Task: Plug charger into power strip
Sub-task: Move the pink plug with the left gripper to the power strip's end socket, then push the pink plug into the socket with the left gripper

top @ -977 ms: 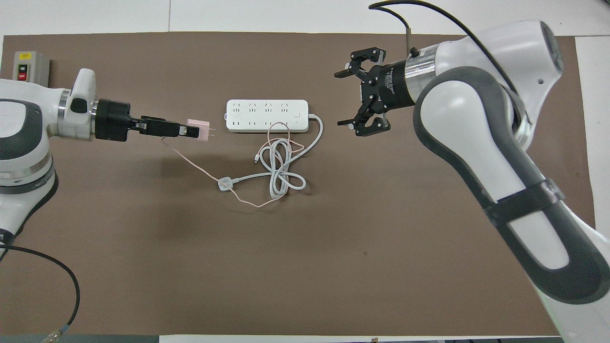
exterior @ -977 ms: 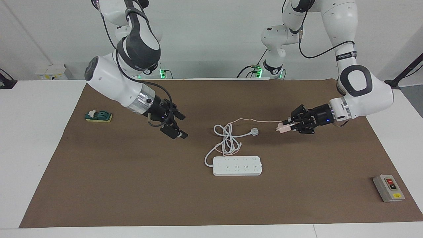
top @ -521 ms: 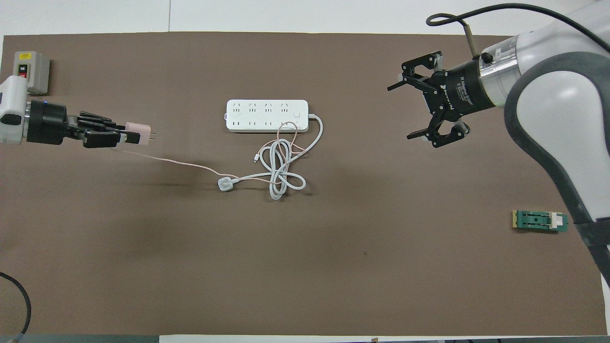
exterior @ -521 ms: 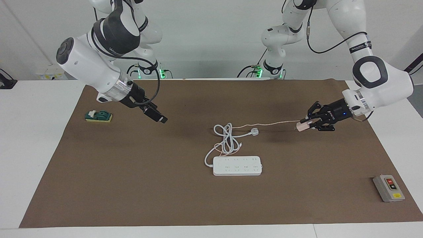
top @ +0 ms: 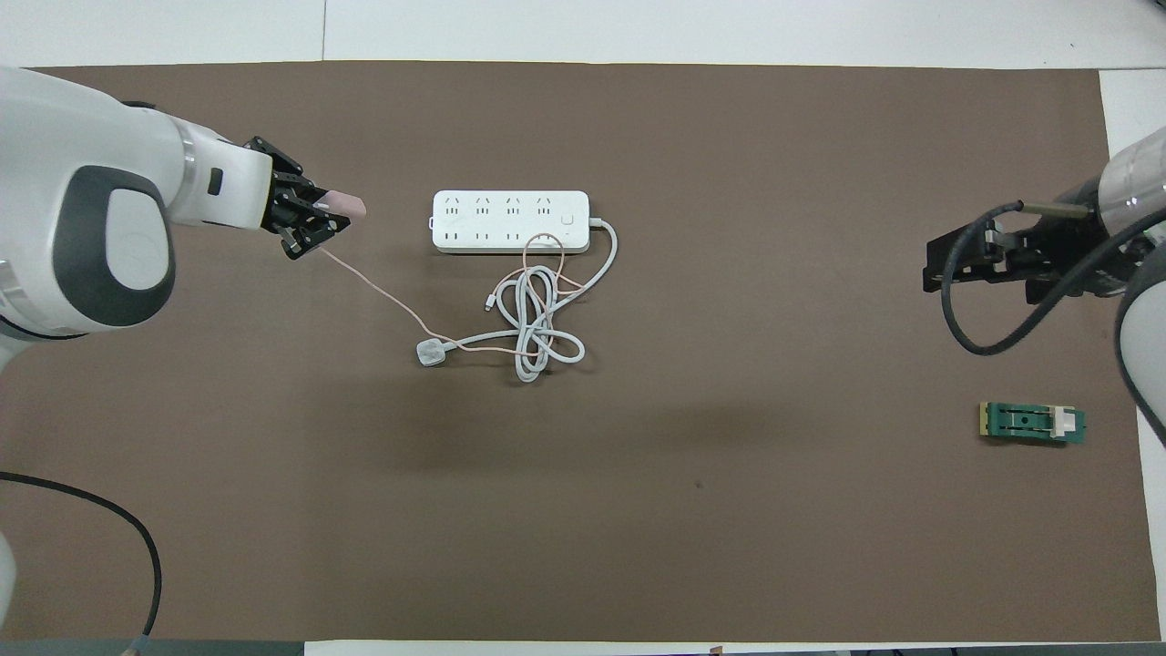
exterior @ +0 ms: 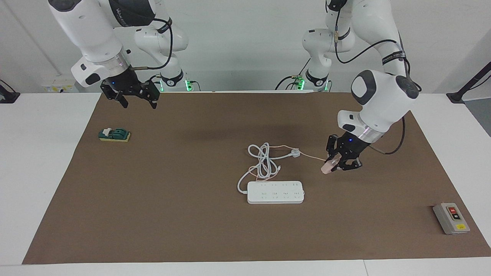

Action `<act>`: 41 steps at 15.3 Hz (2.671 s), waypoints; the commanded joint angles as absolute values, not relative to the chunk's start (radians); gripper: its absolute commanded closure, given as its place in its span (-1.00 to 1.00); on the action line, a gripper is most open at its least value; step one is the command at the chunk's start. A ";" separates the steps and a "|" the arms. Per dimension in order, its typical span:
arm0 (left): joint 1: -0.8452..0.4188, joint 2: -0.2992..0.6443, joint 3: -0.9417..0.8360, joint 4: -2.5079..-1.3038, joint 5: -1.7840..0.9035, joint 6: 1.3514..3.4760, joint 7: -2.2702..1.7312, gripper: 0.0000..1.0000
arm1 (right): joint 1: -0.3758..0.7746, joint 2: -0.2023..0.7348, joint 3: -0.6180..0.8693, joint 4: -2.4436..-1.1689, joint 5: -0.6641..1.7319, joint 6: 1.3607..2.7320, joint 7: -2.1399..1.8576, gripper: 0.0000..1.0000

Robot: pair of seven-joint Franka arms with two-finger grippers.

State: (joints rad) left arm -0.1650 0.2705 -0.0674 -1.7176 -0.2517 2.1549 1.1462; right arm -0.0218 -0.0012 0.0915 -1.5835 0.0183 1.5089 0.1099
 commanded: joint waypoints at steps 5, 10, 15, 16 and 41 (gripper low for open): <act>-0.276 0.271 -0.051 -1.795 -0.156 2.253 1.183 1.00 | -0.061 -0.069 0.103 -1.683 -0.040 1.546 0.015 -1.00; -0.305 0.325 -0.054 -1.781 -0.025 2.295 1.187 1.00 | -0.077 -0.063 0.100 -1.694 -0.023 1.598 0.023 -1.00; -0.302 0.416 -0.057 -1.698 0.031 2.312 1.190 1.00 | -0.084 -0.057 0.100 -1.681 0.046 1.598 0.052 -1.00; -0.305 0.420 -0.057 -1.697 0.034 2.316 1.190 1.00 | -0.084 -0.057 0.100 -1.681 0.048 1.597 0.054 -1.00; -0.364 0.402 -0.054 -1.778 0.032 2.368 1.174 1.00 | -0.077 -0.071 0.100 -1.698 -0.002 1.601 0.046 -1.00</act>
State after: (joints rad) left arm -0.3472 0.4189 -0.0723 -1.7445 0.0140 2.3605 1.1781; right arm -0.0662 -0.0472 0.0922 -1.6691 0.0109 1.5828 0.0471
